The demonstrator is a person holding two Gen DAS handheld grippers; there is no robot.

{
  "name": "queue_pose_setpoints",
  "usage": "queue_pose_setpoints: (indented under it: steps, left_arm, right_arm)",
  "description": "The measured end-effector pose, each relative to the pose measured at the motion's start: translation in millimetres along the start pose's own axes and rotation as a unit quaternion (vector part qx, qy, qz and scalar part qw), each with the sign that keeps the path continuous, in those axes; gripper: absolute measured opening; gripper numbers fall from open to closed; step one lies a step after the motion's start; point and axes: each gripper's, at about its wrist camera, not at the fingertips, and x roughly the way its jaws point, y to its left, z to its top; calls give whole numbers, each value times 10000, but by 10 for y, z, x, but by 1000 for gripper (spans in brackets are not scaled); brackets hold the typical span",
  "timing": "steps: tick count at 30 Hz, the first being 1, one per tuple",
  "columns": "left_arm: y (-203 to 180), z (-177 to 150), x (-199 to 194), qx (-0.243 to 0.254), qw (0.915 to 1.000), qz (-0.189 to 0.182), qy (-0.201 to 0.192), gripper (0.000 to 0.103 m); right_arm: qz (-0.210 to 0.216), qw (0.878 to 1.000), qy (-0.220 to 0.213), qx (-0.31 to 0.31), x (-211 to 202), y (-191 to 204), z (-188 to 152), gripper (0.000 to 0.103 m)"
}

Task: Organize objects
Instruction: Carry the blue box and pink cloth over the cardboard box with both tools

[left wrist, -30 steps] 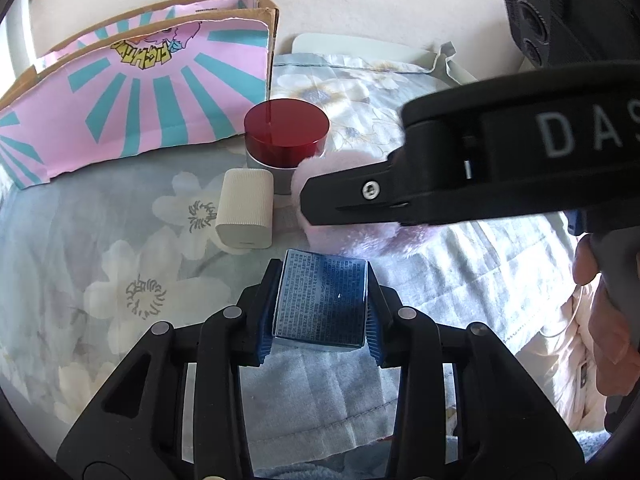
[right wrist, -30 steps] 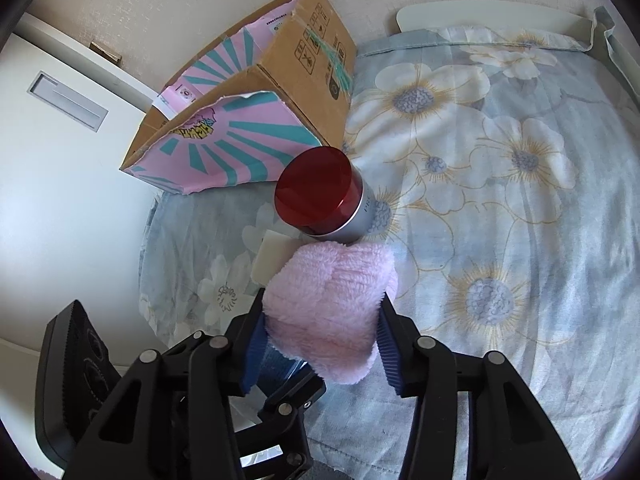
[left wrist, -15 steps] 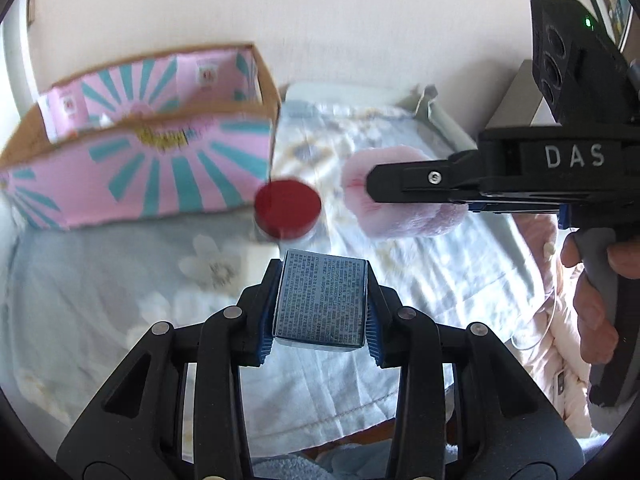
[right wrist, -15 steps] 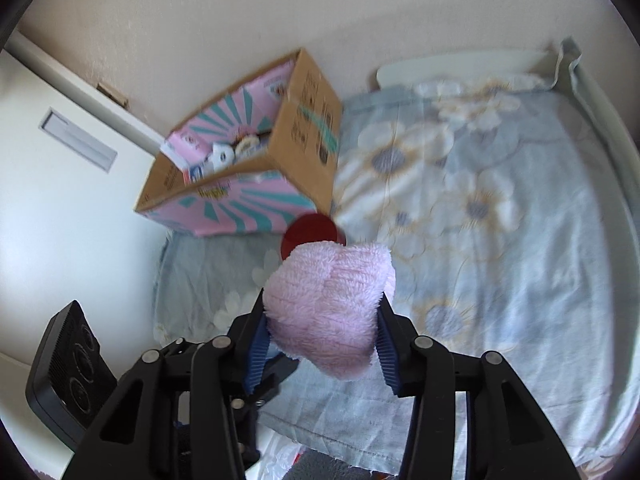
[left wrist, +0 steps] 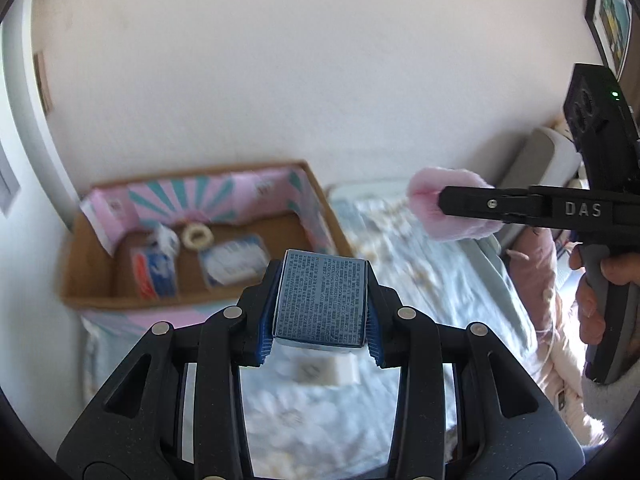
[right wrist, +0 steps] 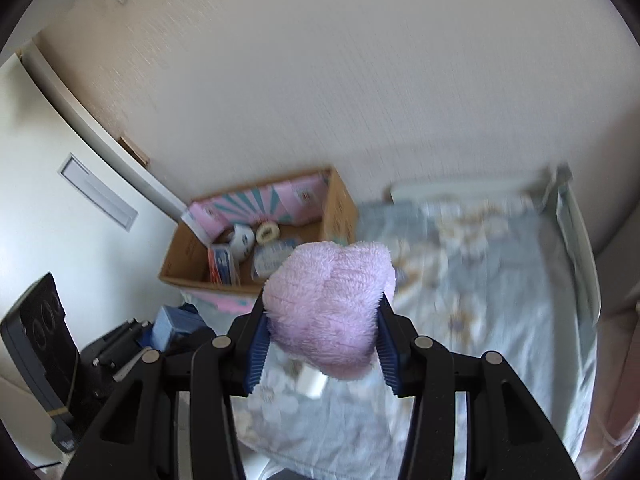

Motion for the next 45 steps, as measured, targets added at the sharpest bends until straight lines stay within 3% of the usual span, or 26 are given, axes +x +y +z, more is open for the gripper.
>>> queue_pose_setpoints:
  steps: [9, 16, 31, 45]
  left_arm:
    - [745, 543, 3, -121, 9995, 257, -139, 33]
    - [1261, 698, 179, -309, 9988, 383, -20, 33]
    - [1886, 551, 1003, -590, 9939, 469, 810, 33]
    - [2038, 343, 1507, -691, 9882, 453, 1290, 33]
  right_arm:
    - [223, 9991, -160, -334, 303, 529, 532, 43]
    - [245, 9977, 49, -629, 714, 867, 679, 43]
    - [-358, 9913, 881, -908, 1655, 963, 539, 43]
    - [-894, 9791, 1344, -1235, 2108, 823, 400, 43]
